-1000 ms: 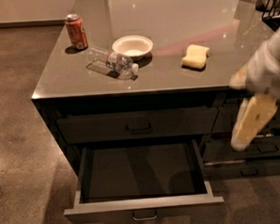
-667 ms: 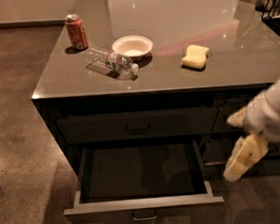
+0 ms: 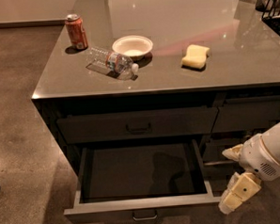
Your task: Close middle drawer
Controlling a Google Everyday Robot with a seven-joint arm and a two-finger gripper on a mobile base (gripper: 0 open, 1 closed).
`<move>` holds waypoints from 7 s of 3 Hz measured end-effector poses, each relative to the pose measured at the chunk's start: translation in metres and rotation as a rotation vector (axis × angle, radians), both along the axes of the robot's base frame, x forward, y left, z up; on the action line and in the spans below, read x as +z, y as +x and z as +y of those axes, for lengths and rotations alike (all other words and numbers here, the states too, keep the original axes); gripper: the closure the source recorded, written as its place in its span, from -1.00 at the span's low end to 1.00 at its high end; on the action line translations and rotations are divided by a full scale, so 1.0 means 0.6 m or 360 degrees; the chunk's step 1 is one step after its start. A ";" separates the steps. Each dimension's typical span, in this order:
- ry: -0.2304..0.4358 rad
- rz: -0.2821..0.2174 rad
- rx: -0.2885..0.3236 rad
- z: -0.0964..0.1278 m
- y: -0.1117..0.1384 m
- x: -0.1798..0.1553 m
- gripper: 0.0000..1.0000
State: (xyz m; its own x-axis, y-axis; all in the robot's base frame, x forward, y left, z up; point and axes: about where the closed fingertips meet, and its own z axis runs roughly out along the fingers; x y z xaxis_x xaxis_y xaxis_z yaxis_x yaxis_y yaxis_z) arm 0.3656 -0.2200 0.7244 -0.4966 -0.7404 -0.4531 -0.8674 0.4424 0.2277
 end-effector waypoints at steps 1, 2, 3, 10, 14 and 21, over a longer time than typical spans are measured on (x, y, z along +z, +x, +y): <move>0.0175 0.0096 -0.0029 0.016 -0.001 -0.066 -1.00; 0.0516 0.0121 -0.0126 0.050 -0.015 -0.171 -1.00; 0.0676 0.0046 -0.0090 0.059 -0.012 -0.218 -1.00; 0.0882 -0.0208 0.0282 0.179 -0.089 -0.358 1.00; 0.0775 -0.0756 0.0006 0.250 0.017 -0.482 1.00; 0.1065 -0.0981 0.0032 0.270 0.097 -0.483 0.16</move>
Offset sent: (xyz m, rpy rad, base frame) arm -0.0143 0.0357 -0.1788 0.5929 0.0263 -0.2003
